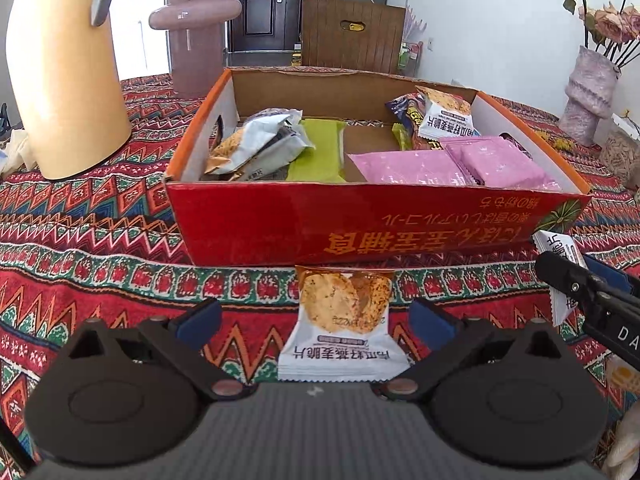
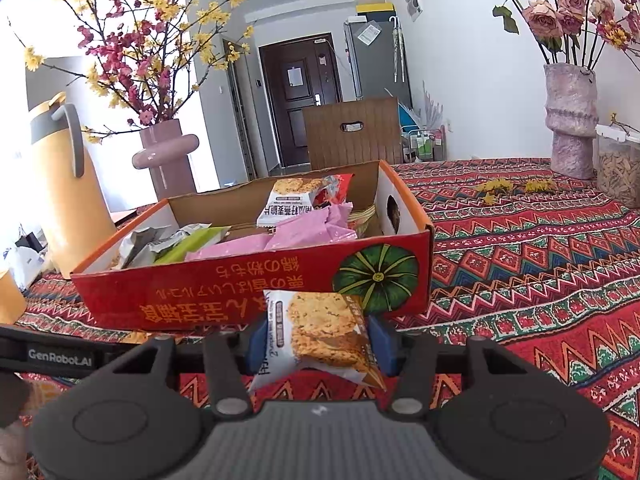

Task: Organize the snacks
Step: 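Grasp another biscuit packet with the left gripper while the right gripper holds its packet, then carry both held biscuit packets over the box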

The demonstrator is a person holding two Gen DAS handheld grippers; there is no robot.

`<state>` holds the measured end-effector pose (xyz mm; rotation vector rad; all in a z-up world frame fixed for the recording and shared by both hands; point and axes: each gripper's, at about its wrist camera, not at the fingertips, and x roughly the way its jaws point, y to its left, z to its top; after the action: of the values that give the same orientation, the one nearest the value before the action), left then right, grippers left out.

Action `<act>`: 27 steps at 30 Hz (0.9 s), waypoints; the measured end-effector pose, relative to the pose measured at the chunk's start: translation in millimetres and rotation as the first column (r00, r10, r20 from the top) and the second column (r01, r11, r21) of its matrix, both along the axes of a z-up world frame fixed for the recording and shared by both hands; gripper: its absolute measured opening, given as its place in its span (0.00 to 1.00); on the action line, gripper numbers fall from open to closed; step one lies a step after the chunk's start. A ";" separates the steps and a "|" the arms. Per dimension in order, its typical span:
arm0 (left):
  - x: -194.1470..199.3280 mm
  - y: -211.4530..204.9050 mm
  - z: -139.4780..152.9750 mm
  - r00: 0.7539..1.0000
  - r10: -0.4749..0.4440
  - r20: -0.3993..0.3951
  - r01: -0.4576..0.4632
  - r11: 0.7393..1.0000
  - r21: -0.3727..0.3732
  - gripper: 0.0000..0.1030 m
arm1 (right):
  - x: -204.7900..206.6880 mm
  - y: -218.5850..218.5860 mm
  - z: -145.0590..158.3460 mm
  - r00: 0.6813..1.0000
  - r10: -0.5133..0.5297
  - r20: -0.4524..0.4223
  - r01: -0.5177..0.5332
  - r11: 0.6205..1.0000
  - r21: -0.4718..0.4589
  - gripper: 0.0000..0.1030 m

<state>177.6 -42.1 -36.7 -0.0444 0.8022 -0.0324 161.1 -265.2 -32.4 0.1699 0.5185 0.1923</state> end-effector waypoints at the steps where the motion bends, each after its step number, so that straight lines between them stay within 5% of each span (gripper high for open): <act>1: 2.4 -2.5 -1.2 1.000 -0.009 -0.010 0.009 1.000 0.000 0.88 | 0.3 -0.3 -0.1 1.000 0.001 -0.002 -0.001 1.000 0.003 0.50; 4: 5.3 -8.8 -3.5 1.000 -0.014 -0.018 0.015 1.000 0.016 0.76 | 0.6 -0.1 -0.3 1.000 0.003 -0.005 -0.003 1.000 0.005 0.50; 9: 6.4 -14.9 -4.5 1.000 -0.017 -0.009 0.017 0.999 0.042 0.71 | 1.0 0.3 -0.6 1.000 0.004 -0.006 -0.004 1.000 0.003 0.50; 14: 2.7 -19.7 -3.7 1.000 -0.029 0.010 0.028 0.998 0.054 0.49 | 2.3 1.0 -1.9 1.000 0.005 -0.012 -0.005 1.000 0.000 0.50; 27: -24.0 -18.6 17.9 0.991 -0.087 0.106 0.087 0.996 0.006 0.42 | -7.6 4.8 5.6 0.999 0.019 0.041 -0.019 1.000 -0.018 0.50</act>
<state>153.6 -60.7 -18.8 -0.0068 0.6976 -0.1159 153.5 -260.3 -26.9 0.1434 0.4804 0.2093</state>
